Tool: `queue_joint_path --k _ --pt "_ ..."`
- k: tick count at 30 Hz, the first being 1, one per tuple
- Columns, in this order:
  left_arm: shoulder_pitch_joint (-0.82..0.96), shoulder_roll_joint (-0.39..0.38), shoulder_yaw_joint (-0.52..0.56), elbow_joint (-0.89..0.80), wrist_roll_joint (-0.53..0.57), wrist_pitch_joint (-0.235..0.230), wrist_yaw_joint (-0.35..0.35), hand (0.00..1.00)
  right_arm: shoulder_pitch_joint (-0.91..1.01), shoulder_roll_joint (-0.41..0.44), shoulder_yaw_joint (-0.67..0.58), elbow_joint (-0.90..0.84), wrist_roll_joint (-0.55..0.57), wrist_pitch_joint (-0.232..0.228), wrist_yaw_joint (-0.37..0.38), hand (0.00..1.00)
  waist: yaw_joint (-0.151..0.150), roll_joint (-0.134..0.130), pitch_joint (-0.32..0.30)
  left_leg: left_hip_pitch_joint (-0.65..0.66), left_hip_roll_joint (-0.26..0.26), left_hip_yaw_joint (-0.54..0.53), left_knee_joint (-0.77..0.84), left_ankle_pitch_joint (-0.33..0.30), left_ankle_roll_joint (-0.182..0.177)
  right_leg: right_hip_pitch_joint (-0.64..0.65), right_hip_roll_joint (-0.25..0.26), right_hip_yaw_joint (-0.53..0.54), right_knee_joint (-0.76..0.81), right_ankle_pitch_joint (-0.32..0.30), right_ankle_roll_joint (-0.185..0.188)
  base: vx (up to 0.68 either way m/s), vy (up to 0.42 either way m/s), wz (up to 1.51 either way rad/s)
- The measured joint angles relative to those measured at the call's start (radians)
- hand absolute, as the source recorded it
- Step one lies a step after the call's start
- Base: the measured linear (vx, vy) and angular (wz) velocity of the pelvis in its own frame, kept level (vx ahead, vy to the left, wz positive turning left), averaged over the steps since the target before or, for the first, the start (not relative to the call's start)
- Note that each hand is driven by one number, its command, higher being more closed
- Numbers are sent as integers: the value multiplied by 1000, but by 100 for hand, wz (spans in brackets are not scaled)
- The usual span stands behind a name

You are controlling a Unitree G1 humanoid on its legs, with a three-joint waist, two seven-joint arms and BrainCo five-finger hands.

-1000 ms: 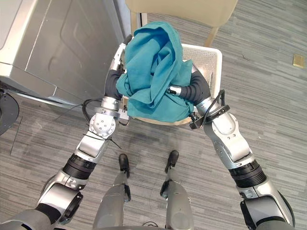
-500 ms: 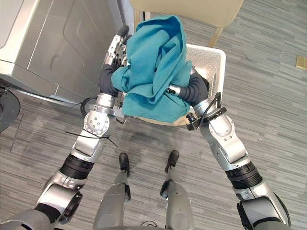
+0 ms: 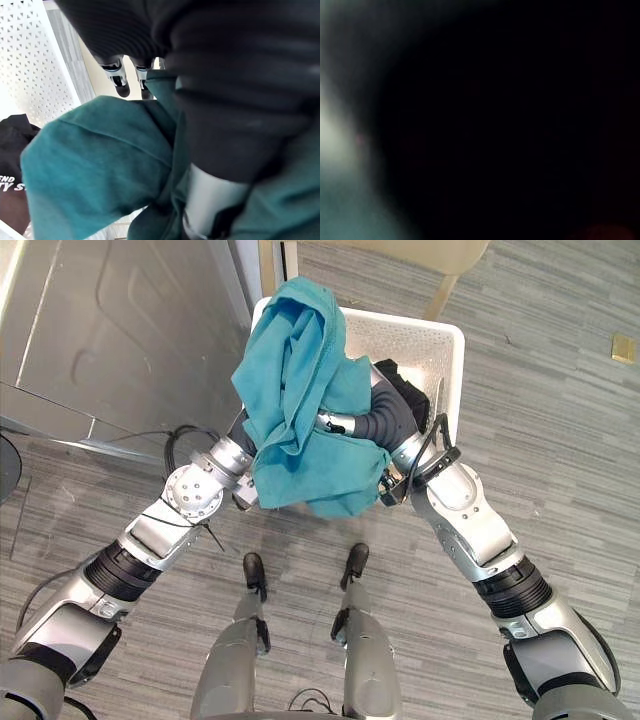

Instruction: Pick up the laundry basket with both hands and put the clothes into the washing machine.

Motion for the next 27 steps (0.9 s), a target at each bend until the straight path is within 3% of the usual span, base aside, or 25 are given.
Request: queue_joint_path --k 2,3,8,10,13,14,16,20,27 --pt "-9 8 0 18 70 0 30 0 -30 -9 28 6 -27 2 -22 100 -1 0 0 -6 0 6 3 0 0 -7 0 4 0 1 -1 -4 25 -4" --pt "-20 8 0 36 100 1 37 100 -46 -17 40 11 -35 4 -25 100 -1 0 0 -10 0 10 6 0 0 -11 0 7 0 4 -5 -5 27 -3" --pt "-69 -5 10 77 150 5 77 100 -75 -14 40 18 -65 5 -43 100 1 -1 1 -12 1 9 11 0 0 -11 1 9 0 8 -10 -4 13 0" --pt "-60 -45 57 68 175 8 94 100 -65 2 13 18 -86 3 -43 100 4 0 1 -14 1 8 12 0 0 -10 1 5 0 8 -10 -13 29 4" --pt "-2 -178 137 19 226 13 143 100 -16 72 -54 6 -133 -22 -44 100 4 0 1 -16 1 4 11 0 0 -9 0 0 0 8 -10 -7 28 4" --pt "-19 -224 155 80 267 13 167 100 -22 77 -59 14 -175 -14 -61 0 8 -1 1 -17 1 1 12 0 0 -9 1 1 0 8 -10 -14 29 4" --pt "-53 -252 170 161 310 25 218 100 -48 70 -54 60 -204 6 -76 0 10 -6 4 -17 2 -2 14 0 0 -8 2 2 0 8 -10 -11 16 1" --pt "-53 -258 208 162 348 27 291 100 -39 71 -48 61 -213 6 -112 0 8 -12 7 -17 3 -2 17 0 0 -8 3 7 -1 8 -10 -4 16 -2" --pt "-49 -274 293 165 348 46 322 100 -9 96 -47 61 -293 23 -148 0 10 -20 5 -15 3 -2 17 0 0 -5 3 12 -1 8 -11 0 4 0"
